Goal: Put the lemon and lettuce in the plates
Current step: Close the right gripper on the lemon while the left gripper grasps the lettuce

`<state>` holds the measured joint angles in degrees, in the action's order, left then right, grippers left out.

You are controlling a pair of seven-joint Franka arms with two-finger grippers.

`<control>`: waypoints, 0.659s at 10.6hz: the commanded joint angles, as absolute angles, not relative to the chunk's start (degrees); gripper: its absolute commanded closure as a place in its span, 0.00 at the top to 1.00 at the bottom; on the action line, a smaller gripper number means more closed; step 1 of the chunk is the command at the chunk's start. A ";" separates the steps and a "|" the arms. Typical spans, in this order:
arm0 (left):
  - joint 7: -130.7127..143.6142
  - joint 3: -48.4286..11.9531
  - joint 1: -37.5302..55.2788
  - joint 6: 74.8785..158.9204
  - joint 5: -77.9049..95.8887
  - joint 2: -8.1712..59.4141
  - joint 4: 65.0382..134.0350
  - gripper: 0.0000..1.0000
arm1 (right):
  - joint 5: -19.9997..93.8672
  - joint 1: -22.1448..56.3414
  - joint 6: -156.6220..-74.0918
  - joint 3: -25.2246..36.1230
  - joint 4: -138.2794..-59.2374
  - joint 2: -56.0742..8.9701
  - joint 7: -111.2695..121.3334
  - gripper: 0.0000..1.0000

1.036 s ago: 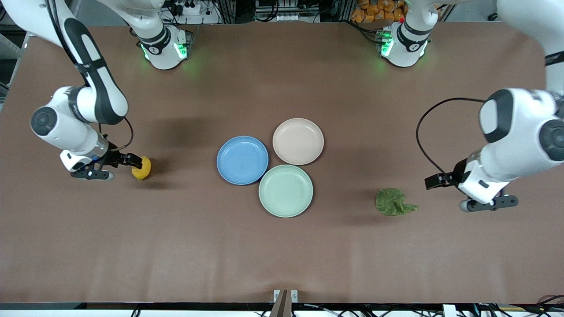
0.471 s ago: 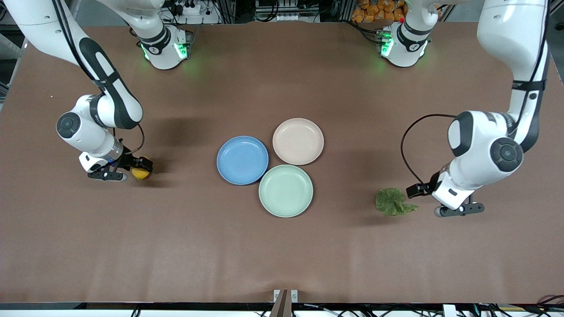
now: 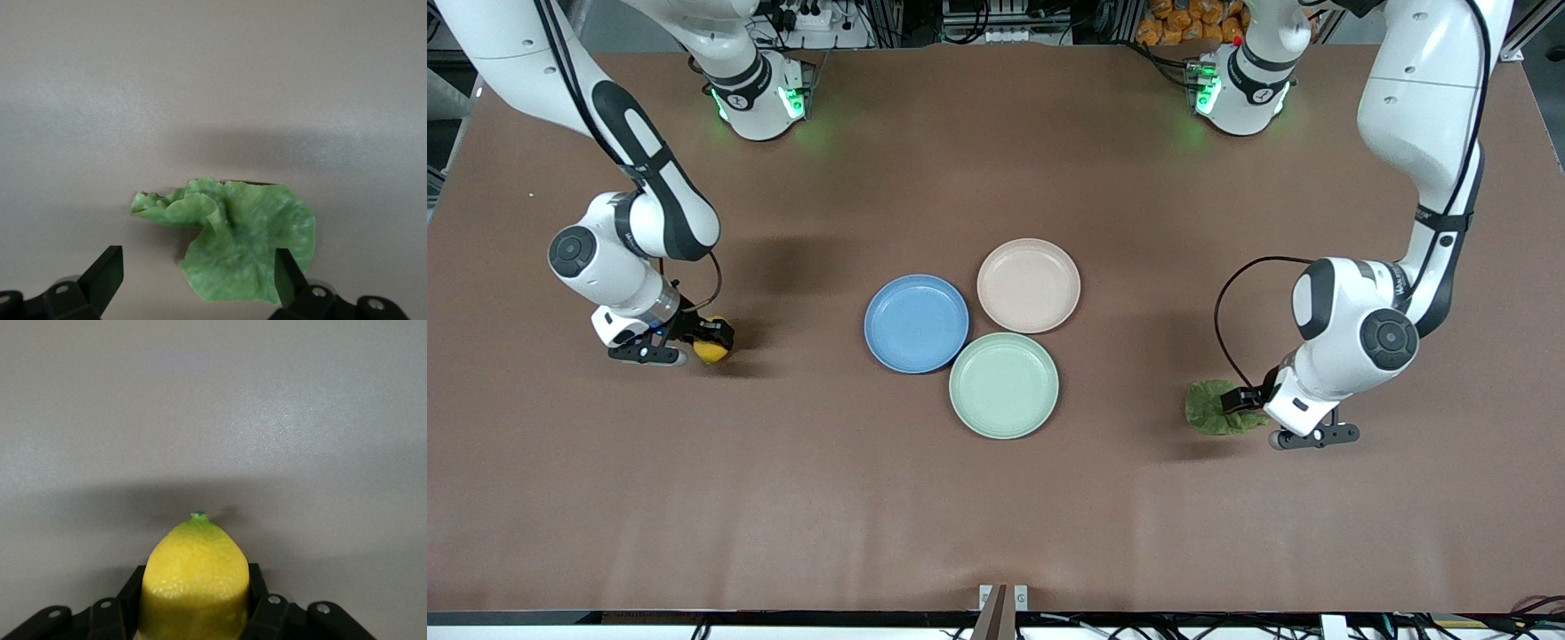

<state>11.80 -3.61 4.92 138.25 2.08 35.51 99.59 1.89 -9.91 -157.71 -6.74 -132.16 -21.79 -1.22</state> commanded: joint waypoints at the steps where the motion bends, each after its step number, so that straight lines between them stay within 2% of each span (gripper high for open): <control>1: 11.87 -3.52 4.84 138.95 1.58 36.90 99.05 1.00 | 2.11 -6.61 -157.16 -6.68 -131.32 -20.22 -10.15 0.00; 4: 11.69 -3.52 5.27 139.13 1.50 37.97 98.79 1.00 | 2.02 -1.70 -145.57 -11.15 -123.51 -19.78 -29.02 0.00; 7: 9.76 -3.52 5.27 142.02 1.23 39.46 98.61 1.00 | 1.41 9.54 -140.46 -11.60 -116.82 -20.04 -49.42 0.00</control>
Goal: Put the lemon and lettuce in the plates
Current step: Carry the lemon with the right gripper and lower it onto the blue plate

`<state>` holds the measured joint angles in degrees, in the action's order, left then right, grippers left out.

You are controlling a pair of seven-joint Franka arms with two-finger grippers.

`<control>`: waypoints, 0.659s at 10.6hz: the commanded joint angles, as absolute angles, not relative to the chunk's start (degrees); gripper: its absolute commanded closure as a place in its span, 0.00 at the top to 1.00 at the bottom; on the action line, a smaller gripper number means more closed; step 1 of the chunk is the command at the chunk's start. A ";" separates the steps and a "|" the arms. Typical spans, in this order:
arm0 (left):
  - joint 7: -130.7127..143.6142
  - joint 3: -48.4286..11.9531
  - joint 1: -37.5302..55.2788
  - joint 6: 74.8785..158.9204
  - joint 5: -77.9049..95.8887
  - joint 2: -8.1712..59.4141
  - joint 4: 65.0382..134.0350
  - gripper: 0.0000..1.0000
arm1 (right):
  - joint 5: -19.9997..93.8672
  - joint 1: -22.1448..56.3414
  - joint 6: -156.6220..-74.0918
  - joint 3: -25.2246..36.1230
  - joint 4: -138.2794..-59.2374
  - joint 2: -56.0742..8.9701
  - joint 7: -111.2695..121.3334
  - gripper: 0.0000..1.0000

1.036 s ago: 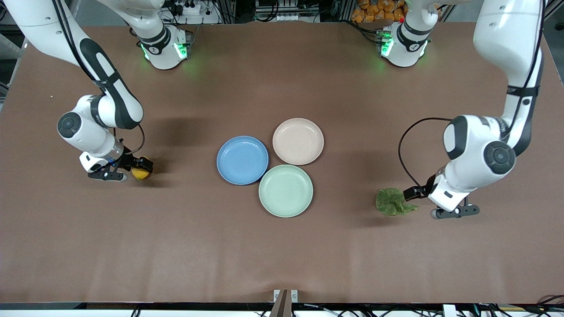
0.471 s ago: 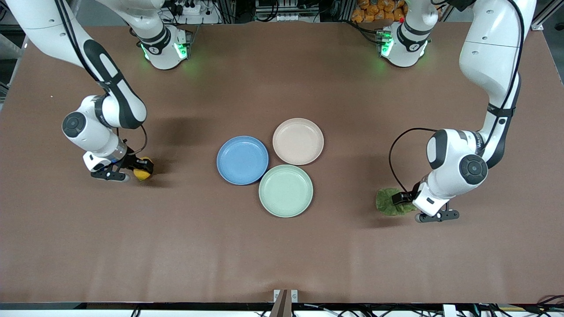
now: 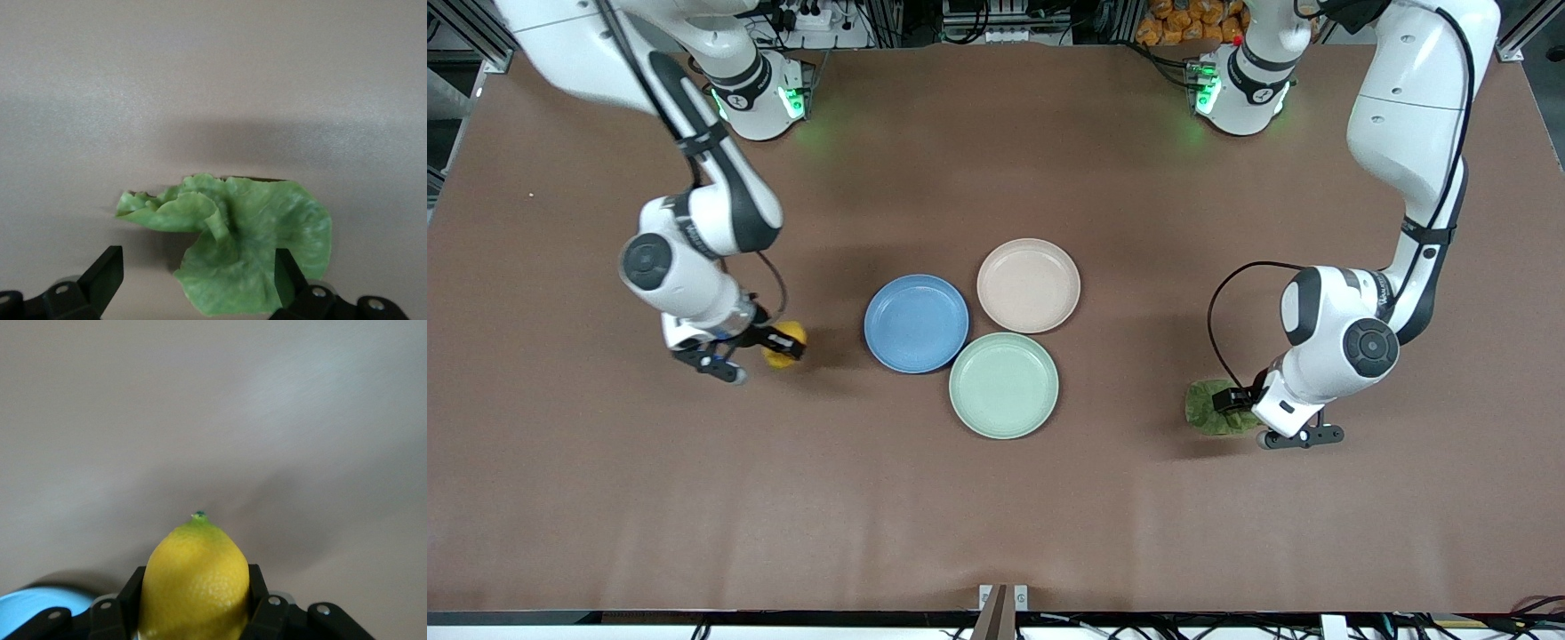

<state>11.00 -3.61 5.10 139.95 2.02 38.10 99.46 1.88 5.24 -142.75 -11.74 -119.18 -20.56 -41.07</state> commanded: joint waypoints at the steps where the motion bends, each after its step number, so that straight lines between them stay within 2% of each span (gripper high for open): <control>1: 9.76 -3.52 5.27 143.34 1.23 39.81 98.70 1.00 | 1.41 11.67 -140.36 -12.47 -116.20 -20.04 -53.14 0.00; 2: 9.76 -3.52 5.27 143.44 1.23 39.90 98.70 1.00 | 1.32 11.95 -140.71 -14.74 -116.19 -20.13 -56.48 0.00; 3: 9.67 -3.52 5.01 143.44 1.23 39.90 98.70 0.86 | 1.06 12.13 -141.06 -16.68 -116.10 -20.39 -59.47 0.00; 4: 9.67 -3.52 5.01 143.44 1.23 39.90 98.79 0.56 | 0.18 12.82 -141.33 -17.92 -115.76 -20.91 -62.02 0.00; 6: 9.67 -3.60 4.83 143.44 1.41 39.64 98.96 0.09 | -5.93 15.46 -141.33 -18.46 -114.96 -23.37 -68.78 0.00; 7: 9.67 -3.60 4.75 143.35 1.41 39.55 98.96 0.00 | -10.76 16.77 -141.42 -18.54 -114.61 -25.21 -72.56 0.00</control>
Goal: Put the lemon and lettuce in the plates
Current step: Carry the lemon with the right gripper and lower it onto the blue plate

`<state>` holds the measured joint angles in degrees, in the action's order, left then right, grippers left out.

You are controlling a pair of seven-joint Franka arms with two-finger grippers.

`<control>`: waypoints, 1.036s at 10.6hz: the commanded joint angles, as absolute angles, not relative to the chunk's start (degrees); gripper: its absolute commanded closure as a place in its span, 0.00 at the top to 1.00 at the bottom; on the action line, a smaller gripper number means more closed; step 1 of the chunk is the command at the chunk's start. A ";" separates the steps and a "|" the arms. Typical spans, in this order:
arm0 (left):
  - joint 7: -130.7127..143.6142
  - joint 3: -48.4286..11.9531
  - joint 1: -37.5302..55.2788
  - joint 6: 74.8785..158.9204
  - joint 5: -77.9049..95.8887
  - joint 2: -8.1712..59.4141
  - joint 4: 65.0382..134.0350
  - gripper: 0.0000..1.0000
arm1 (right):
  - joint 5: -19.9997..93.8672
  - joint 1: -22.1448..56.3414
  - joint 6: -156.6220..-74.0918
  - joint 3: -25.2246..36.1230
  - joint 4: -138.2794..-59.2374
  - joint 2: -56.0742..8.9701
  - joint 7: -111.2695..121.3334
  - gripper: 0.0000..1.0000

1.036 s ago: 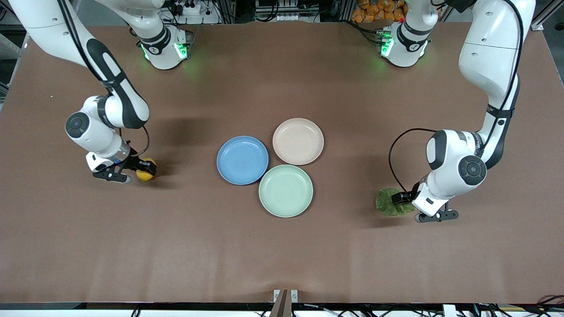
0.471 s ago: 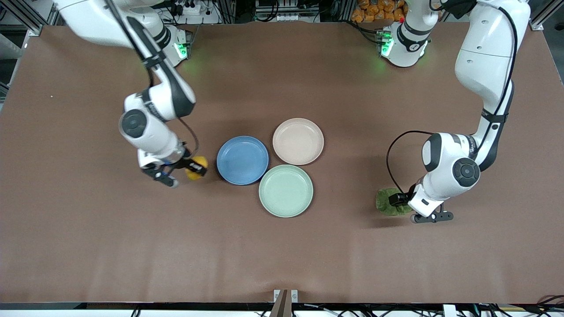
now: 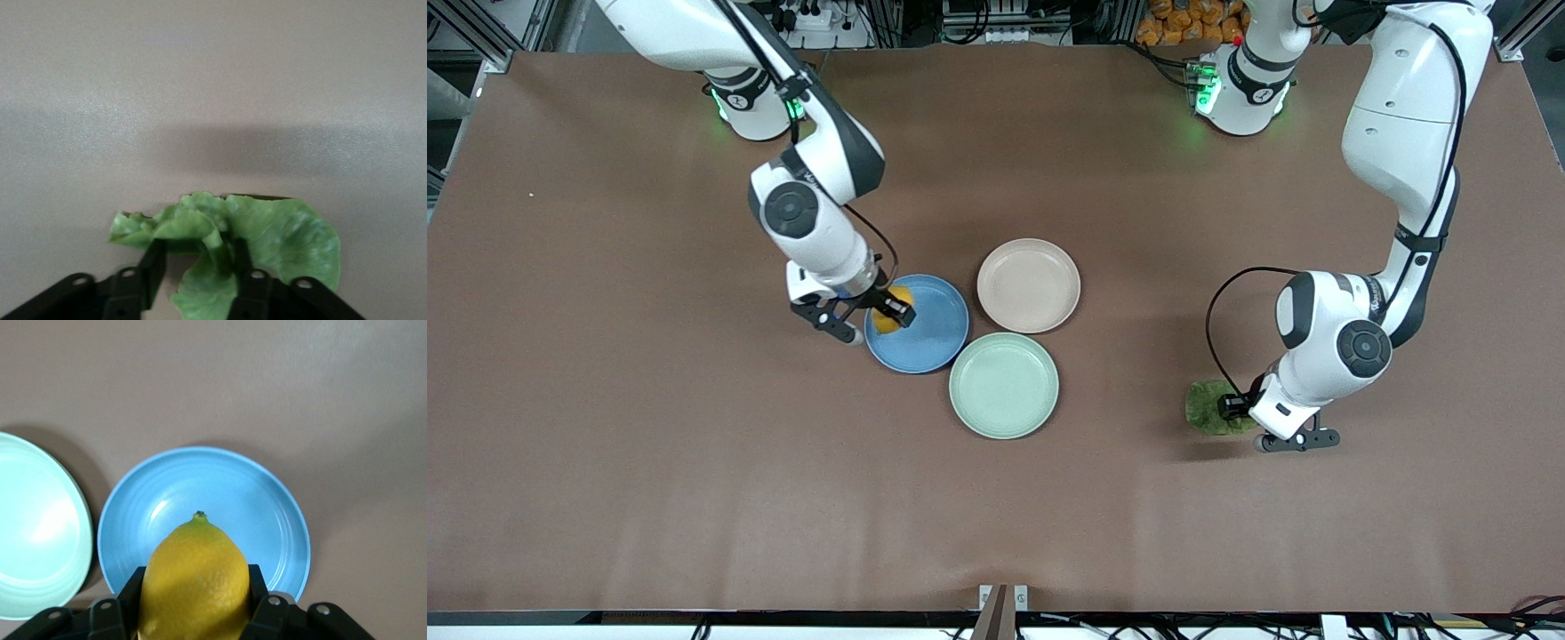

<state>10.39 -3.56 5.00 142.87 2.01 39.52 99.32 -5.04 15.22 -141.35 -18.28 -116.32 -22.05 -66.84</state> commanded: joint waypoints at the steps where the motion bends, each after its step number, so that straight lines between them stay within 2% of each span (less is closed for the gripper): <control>1: 9.67 -3.60 4.83 143.26 1.41 39.38 98.96 0.00 | -14.03 17.22 -141.24 -18.54 -113.22 -27.49 -75.64 0.00; 3: 9.75 -3.95 5.01 142.91 1.49 39.20 98.96 0.00 | -15.20 18.02 -141.15 -18.54 -110.84 -30.14 -77.08 0.00; 4: 9.76 -4.04 5.01 142.82 1.49 38.76 98.88 0.00 | -15.21 18.10 -141.15 -18.54 -110.40 -30.67 -77.25 0.12; 5: 9.84 -4.22 5.18 142.21 1.49 38.50 98.70 0.00 | -15.38 18.11 -141.15 -18.54 -110.30 -30.76 -77.17 0.28; 8: 10.02 -5.09 5.27 132.67 1.75 37.44 93.63 0.00 | -17.05 18.02 -140.89 -18.54 -110.21 -30.76 -77.17 1.00; 9: 10.80 -5.53 5.27 127.41 2.19 37.35 90.56 0.00 | -17.05 17.93 -140.71 -18.54 -110.21 -30.67 -77.17 1.00; 11: 12.39 -6.76 5.36 122.19 2.20 35.26 88.60 0.00 | -16.96 17.76 -139.58 -18.63 -109.43 -29.80 -76.91 1.00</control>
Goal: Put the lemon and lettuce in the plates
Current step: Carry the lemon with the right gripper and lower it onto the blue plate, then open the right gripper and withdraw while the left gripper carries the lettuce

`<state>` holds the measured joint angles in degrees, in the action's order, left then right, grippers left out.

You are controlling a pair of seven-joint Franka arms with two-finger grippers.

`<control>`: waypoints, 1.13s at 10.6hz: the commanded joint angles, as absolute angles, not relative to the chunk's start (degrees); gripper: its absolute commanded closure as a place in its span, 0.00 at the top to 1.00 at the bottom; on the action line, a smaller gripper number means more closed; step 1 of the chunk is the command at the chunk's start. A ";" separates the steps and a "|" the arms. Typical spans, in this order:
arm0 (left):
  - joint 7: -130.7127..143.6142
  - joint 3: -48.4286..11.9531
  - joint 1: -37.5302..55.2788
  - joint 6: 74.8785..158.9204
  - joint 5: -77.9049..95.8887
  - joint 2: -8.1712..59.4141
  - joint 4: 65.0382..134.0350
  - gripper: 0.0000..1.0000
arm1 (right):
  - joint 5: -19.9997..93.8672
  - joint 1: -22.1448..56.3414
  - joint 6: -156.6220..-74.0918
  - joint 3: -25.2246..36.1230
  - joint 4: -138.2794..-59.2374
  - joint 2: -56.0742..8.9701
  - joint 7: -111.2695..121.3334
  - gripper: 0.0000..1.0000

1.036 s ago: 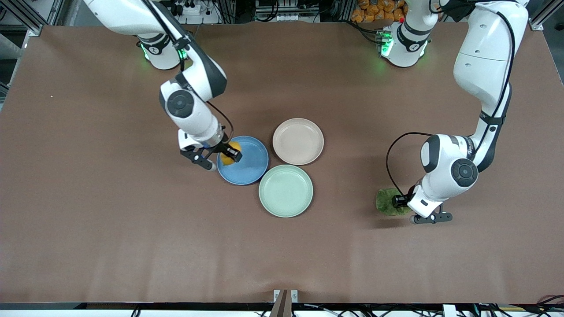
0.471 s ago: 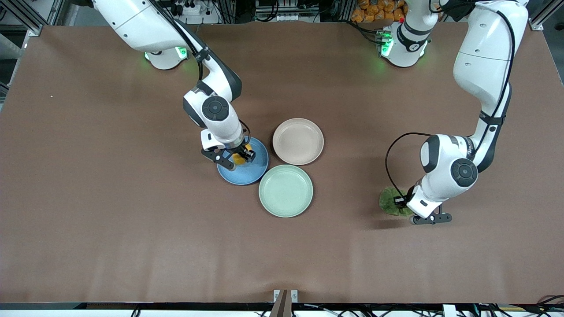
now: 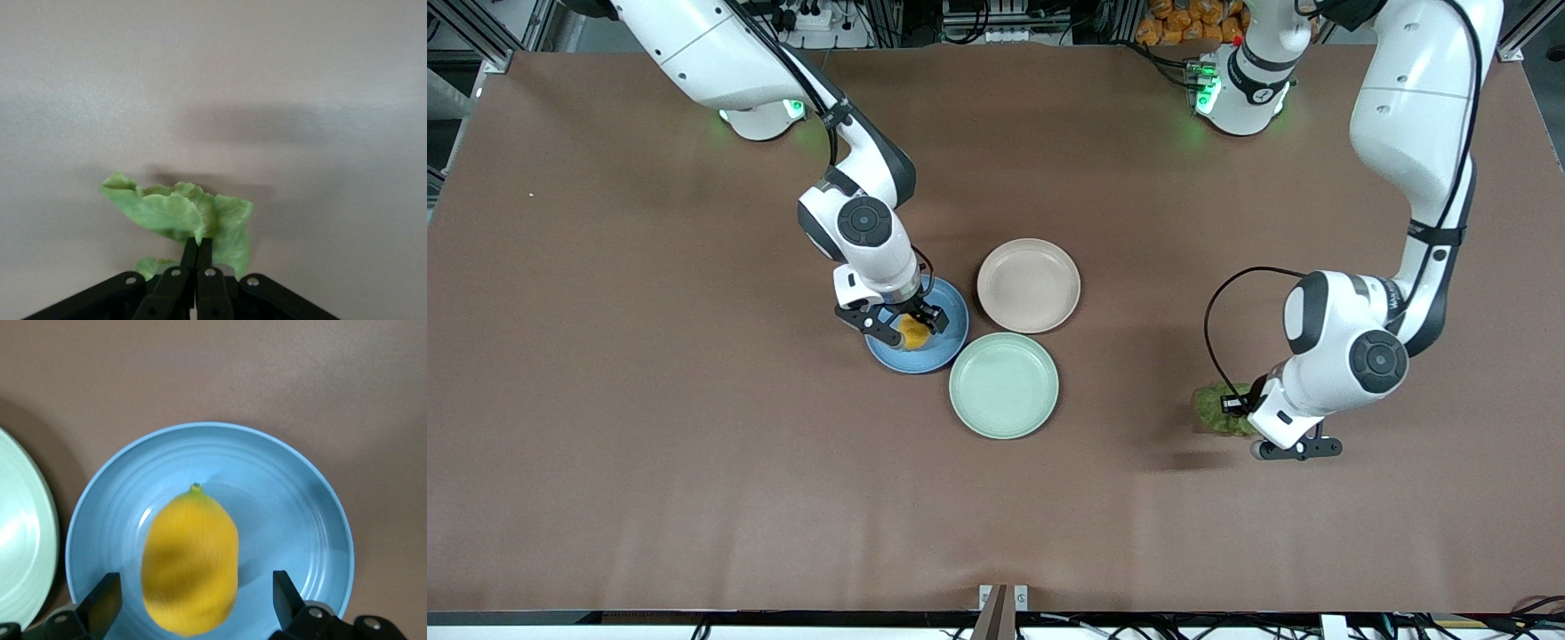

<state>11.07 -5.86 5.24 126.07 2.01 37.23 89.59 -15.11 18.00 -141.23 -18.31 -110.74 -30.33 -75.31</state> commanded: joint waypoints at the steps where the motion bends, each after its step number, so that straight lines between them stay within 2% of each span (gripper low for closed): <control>1: 15.26 -8.68 5.36 119.38 2.28 34.20 87.81 0.00 | -16.88 17.58 -135.92 -18.72 -107.51 -29.01 -76.47 1.00; 3: 26.93 -12.64 6.32 115.76 2.11 34.10 85.00 0.00 | -16.18 14.00 -127.30 -21.86 -104.07 -26.04 -75.94 1.00; 5: 37.30 -16.07 9.30 112.86 2.20 34.27 81.67 0.00 | -14.08 9.95 -125.43 -24.43 -104.06 -22.08 -74.98 1.00; 8: 45.42 -16.61 13.17 112.85 3.59 34.63 81.21 0.00 | -3.11 3.72 -118.16 -24.43 -103.97 -13.57 -59.48 1.00; 10: 49.90 -16.44 15.81 113.73 3.78 36.99 78.33 0.00 | 3.05 -2.17 -110.78 -24.61 -103.97 -7.50 -46.74 1.00; 12: 54.12 -16.44 18.18 115.57 3.87 38.05 77.43 0.00 | 4.83 -7.19 -103.48 -24.26 -103.97 -3.01 -36.60 1.00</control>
